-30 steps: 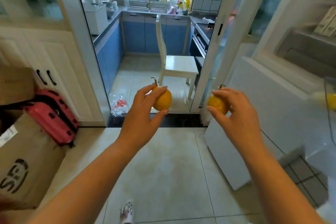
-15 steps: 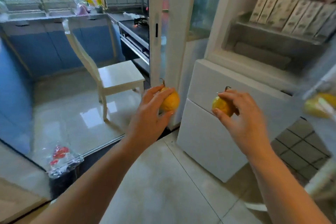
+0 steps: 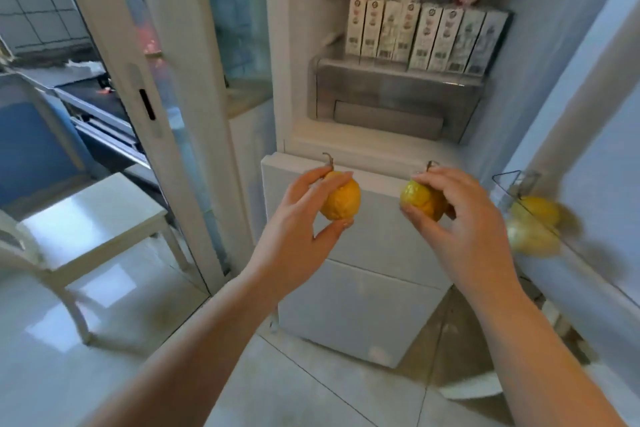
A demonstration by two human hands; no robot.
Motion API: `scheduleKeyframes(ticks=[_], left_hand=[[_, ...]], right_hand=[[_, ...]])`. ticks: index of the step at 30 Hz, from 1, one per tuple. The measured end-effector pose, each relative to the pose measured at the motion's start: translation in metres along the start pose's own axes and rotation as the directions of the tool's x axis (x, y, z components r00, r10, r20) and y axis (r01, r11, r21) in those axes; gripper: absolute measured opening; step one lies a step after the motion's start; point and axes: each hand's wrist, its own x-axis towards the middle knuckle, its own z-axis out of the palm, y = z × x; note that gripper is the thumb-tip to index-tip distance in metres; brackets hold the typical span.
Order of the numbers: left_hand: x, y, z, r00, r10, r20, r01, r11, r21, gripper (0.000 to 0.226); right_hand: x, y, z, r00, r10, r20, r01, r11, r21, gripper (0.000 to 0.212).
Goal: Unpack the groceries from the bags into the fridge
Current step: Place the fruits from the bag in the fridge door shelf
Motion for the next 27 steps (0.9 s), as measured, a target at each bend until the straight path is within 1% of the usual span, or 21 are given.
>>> scheduleKeyframes(ticks=[3,5,9,13,15,18,21,24,27], left_hand=[[0.044,-0.004,0.02,0.999,0.04,0.008,-0.039,0.998,-0.059,0.058],[0.065,-0.004,0.036,0.997,0.07,0.043,-0.066,0.993,-0.097,0.057],[0.102,-0.003,0.074,0.975,0.198,0.102,-0.173,0.962,-0.21,0.055],[0.131,0.012,0.111,0.932,0.325,0.164,-0.26,0.91,-0.323,0.055],[0.141,0.023,0.125,0.896,0.405,0.182,-0.321,0.874,-0.364,0.057],[0.154,0.038,0.14,0.846,0.484,0.224,-0.369,0.835,-0.409,0.06],[0.162,0.046,0.151,0.802,0.539,0.259,-0.427,0.819,-0.384,0.061],[0.164,0.044,0.161,0.762,0.55,0.341,-0.421,0.821,-0.385,0.064],[0.167,0.038,0.167,0.735,0.568,0.37,-0.404,0.805,-0.434,0.06]], right_hand=[[0.026,0.018,-0.014,0.995,0.031,-0.094,-0.037,0.997,-0.061,0.044],[0.034,0.027,-0.026,0.99,0.064,-0.128,-0.077,0.992,-0.1,0.045],[0.033,0.038,-0.047,0.964,0.136,-0.23,-0.181,0.965,-0.188,0.043],[0.021,0.044,-0.071,0.91,0.211,-0.356,-0.297,0.933,-0.204,0.039],[0.014,0.042,-0.082,0.872,0.25,-0.421,-0.36,0.911,-0.203,0.038],[0.006,0.04,-0.093,0.811,0.31,-0.496,-0.463,0.858,-0.221,0.039],[0.001,0.041,-0.094,0.768,0.364,-0.528,-0.546,0.803,-0.241,0.043],[-0.005,0.043,-0.092,0.744,0.41,-0.527,-0.61,0.739,-0.285,0.046],[-0.006,0.047,-0.091,0.729,0.456,-0.51,-0.654,0.684,-0.323,0.048]])
